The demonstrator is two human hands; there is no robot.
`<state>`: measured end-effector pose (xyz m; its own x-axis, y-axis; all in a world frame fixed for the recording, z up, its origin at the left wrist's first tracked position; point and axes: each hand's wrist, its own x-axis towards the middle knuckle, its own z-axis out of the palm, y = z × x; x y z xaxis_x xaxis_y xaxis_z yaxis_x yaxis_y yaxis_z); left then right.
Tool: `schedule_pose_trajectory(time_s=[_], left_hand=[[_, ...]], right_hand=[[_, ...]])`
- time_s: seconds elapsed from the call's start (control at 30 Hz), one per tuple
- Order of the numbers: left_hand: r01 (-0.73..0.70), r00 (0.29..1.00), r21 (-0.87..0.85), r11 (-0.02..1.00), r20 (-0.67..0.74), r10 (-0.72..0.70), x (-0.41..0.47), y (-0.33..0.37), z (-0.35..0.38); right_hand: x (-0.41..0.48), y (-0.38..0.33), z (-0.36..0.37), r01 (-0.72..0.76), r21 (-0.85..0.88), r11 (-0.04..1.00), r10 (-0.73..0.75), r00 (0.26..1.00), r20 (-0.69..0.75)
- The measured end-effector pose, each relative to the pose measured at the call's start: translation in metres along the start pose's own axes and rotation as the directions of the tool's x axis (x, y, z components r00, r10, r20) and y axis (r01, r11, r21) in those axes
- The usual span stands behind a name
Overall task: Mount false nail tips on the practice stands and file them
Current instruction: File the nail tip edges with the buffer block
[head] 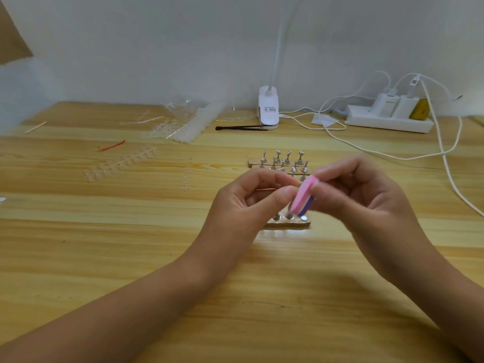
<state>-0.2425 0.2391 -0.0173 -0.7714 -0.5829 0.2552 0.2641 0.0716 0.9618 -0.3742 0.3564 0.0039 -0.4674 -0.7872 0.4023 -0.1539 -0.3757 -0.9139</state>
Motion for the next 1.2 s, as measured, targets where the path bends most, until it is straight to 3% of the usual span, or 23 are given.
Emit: schedule_pose_trajectory(time_s=[0.07, 0.2, 0.33, 0.43, 0.53, 0.67, 0.77, 0.87, 1.0, 1.1, 1.2], left_hand=[[0.002, 1.0, 0.007, 1.0, 0.001, -0.002, 0.0, 0.0, 0.0], [0.017, 1.0, -0.005, 1.0, -0.016, -0.017, 0.002, -0.001, -0.001], [0.017, 1.0, -0.026, 1.0, 0.01, -0.016, 0.0, 0.0, 0.0], [0.013, 1.0, -0.022, 1.0, 0.006, -0.013, 0.001, 0.001, 0.0], [0.008, 1.0, -0.032, 0.999, -0.015, -0.009, 0.001, 0.002, 0.0], [0.002, 0.998, -0.037, 0.999, -0.056, -0.004, 0.002, 0.001, 0.0], [0.012, 0.999, -0.047, 0.999, -0.052, -0.014, 0.002, 0.0, 0.0], [0.025, 0.998, -0.111, 0.994, -0.048, -0.03, 0.002, 0.001, 0.0], [0.036, 0.998, -0.123, 0.992, -0.037, -0.041, 0.001, 0.001, 0.002], [0.031, 0.998, -0.153, 0.988, -0.049, -0.039, 0.001, 0.002, 0.002], [0.035, 0.998, -0.14, 0.99, -0.047, -0.042, 0.001, 0.002, 0.002]], right_hand=[[-0.001, 0.0, 0.001, 0.007, -0.032, 0.999, -0.006, 1.0, 0.017], [0.0, 0.0, -0.006, 0.078, 0.042, 0.996, -0.074, 0.993, -0.096], [-0.001, 0.008, -0.001, -0.04, -0.02, 0.999, 0.041, 0.998, 0.036], [0.0, 0.01, 0.0, -0.007, 0.04, 0.999, 0.007, 1.0, -0.013], [-0.002, 0.01, 0.002, -0.032, 0.06, 0.998, 0.028, 0.998, 0.065], [-0.002, 0.01, 0.002, -0.009, 0.087, 0.996, 0.009, 1.0, -0.001], [-0.002, 0.011, 0.003, -0.062, 0.1, 0.993, 0.055, 0.996, 0.07], [-0.002, 0.011, 0.002, -0.028, 0.087, 0.996, 0.027, 1.0, 0.014], [-0.003, 0.012, 0.004, -0.058, 0.081, 0.995, 0.053, 0.997, 0.064], [-0.003, 0.012, 0.001, -0.014, 0.11, 0.994, 0.017, 1.0, -0.025], [-0.005, 0.013, 0.004, -0.052, 0.097, 0.994, 0.043, 0.995, 0.089]])
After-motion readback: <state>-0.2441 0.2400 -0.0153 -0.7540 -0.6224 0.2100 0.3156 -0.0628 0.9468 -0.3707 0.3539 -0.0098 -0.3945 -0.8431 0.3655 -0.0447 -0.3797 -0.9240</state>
